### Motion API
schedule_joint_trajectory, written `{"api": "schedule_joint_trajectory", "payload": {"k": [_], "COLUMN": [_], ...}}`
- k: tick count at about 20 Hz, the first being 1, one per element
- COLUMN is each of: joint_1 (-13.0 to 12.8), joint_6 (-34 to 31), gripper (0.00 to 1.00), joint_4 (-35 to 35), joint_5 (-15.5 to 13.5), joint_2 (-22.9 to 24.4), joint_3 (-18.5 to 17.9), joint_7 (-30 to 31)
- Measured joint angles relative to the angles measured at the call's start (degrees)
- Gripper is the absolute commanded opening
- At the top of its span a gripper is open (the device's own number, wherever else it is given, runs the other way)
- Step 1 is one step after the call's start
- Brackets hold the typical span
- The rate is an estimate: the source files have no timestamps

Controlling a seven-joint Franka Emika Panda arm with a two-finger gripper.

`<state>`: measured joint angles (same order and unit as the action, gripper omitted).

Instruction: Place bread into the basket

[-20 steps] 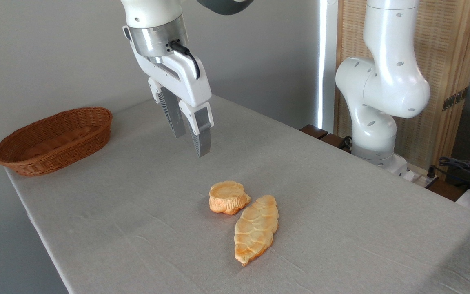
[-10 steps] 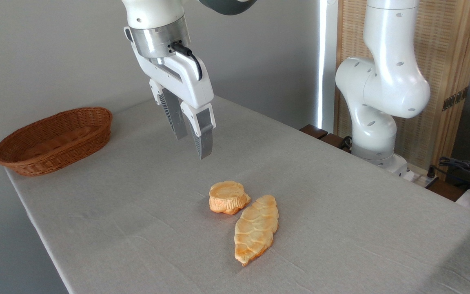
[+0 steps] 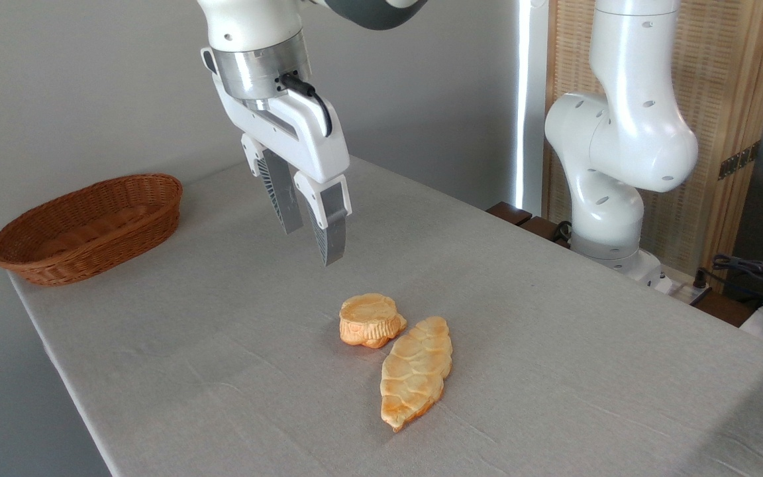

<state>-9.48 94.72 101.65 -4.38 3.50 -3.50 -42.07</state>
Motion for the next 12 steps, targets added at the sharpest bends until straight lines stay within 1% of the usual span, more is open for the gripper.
{"api": "schedule_joint_trajectory", "payload": {"k": [2,6,12], "joint_1": [-0.3,-0.6,-0.6], "joint_6": [1.0,5.1,10.3], "gripper": [1.0,1.0,1.0], "joint_4": [0.5,3.9,14.0], "joint_5": [0.0,0.0,0.3], "joint_2": [-0.2,0.0,3.2], "joint_3": [0.4,0.7,0.8], "joint_7": [0.0,-1.0,-8.9]}}
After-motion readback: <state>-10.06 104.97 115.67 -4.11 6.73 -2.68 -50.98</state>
